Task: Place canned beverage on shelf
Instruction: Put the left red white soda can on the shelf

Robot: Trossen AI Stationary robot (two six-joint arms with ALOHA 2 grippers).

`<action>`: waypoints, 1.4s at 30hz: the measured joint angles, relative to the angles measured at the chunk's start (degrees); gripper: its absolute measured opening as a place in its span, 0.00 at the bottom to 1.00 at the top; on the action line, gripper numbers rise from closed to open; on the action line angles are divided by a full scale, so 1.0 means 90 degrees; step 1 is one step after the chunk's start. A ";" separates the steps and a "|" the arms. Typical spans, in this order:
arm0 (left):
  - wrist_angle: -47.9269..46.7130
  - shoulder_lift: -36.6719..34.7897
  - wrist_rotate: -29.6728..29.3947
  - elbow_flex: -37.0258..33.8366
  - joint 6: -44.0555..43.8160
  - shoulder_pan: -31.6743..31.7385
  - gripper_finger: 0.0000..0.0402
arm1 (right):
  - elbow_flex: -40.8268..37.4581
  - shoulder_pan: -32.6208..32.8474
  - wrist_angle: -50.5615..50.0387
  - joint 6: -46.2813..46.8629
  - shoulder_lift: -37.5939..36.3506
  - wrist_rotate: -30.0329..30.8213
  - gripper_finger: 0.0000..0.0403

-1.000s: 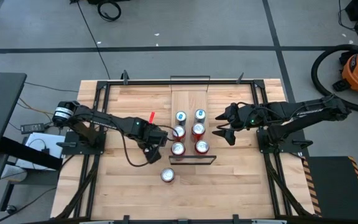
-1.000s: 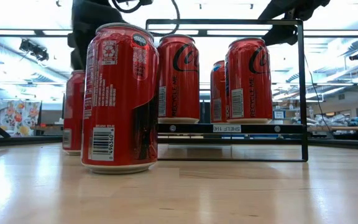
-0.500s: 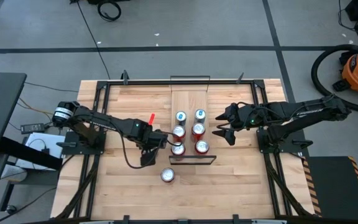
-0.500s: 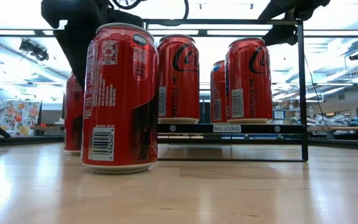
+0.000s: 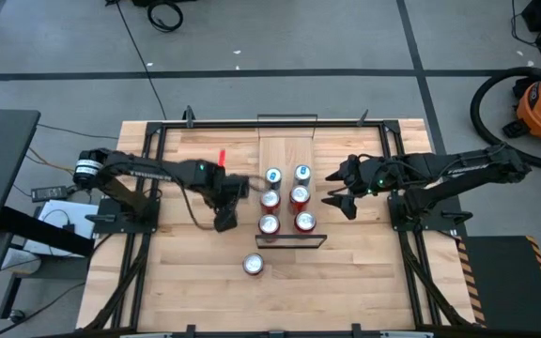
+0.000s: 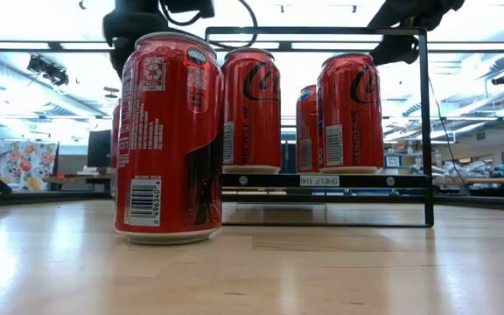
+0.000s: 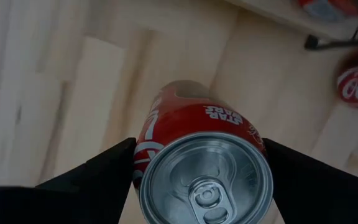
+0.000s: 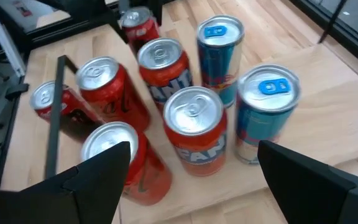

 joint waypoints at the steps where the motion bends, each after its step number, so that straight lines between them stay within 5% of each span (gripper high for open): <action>1: -0.0041 -0.0060 0.0151 0.0019 0.0025 0.0188 0.82 | 0.0000 -0.0066 0.0002 0.0024 0.0000 -0.0001 0.90; 11: -0.0575 0.0102 0.1071 0.1471 0.0761 0.1902 0.82 | 0.0000 -0.1000 -0.0373 0.0119 0.0008 -0.0195 0.90; 19: -0.1184 0.1086 0.1233 0.3126 0.1757 0.2831 0.82 | 0.0000 -0.1546 -0.0356 0.0012 0.0078 -0.0406 0.90; 31: -0.1198 0.2629 0.1238 0.5069 0.2408 0.3282 0.82 | 0.0000 -0.1573 -0.0368 0.0138 0.0075 -0.0431 0.90; 42: -0.0916 0.3357 0.1660 0.5250 0.2611 0.3196 0.82 | 0.0000 -0.1573 -0.0384 0.0160 0.0075 -0.0278 0.90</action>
